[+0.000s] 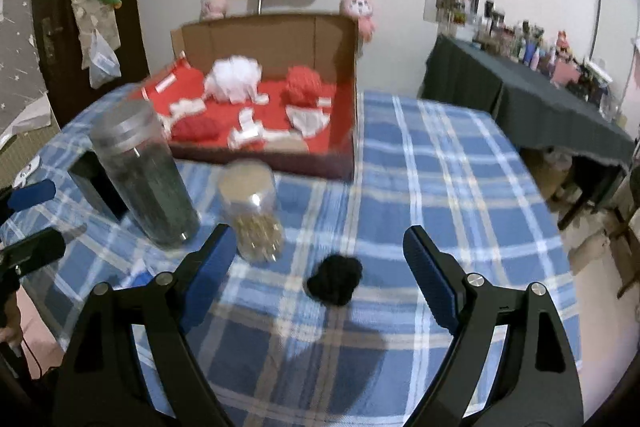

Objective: Organize soft objects
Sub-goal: 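Grasp the blue-white folded cloth with the left tool while the right tool grasps the black fluffy ball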

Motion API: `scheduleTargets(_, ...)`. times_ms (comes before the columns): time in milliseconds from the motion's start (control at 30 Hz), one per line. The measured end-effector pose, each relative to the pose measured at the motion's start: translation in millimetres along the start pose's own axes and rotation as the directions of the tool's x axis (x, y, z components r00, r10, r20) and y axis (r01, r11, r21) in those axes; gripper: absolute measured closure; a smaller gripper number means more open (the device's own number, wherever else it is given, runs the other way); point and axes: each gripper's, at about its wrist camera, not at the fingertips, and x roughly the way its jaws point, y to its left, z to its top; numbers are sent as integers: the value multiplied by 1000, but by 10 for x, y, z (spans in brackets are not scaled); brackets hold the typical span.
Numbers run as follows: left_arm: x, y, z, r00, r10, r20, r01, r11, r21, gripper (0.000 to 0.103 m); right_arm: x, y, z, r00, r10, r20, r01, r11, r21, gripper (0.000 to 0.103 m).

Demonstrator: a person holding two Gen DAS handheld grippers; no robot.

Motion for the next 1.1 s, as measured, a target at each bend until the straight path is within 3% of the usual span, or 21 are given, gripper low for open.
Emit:
scheduleTargets(267, 316, 67, -307, 991, -20, -135, 18, 1000, -18, 5, 409, -170, -193, 995, -2, -97, 8, 998, 55, 20)
scheduleTargets(367, 385, 84, -357, 984, -59, -167, 55, 998, -29, 20, 474, -188, -193, 994, 12, -105, -5, 998, 66, 44)
scheduleTargets(433, 439, 62, -396, 977, -91, -195, 88, 996, -22, 42, 538, -207, -211, 990, 56, -131, -44, 994, 95, 71)
scheduleTargets(500, 505, 27, -454, 968, -112, -224, 114, 993, -6, 53, 532, -209, -234, 991, 68, -119, -55, 993, 109, 71)
scheduleTargets(567, 498, -4, -474, 976, -86, -201, 96, 995, 37, 65, 468, -180, -257, 995, 56, -85, -48, 995, 90, 73)
scheduleTargets(600, 495, -10, -485, 975, -100, -199, 111, 993, 47, 76, 418, -168, -273, 995, 67, -68, -60, 994, 92, 74)
scheduleTargets(633, 490, -3, -491, 972, -121, -200, 131, 991, 39, 80, 372, -152, -274, 995, 82, -59, -76, 992, 98, 74)
scheduleTargets(1100, 336, 33, -337, 980, -139, -144, 148, 988, 54, 83, 18, 417, -429, 967, 254, -3, -253, 966, 52, 74)
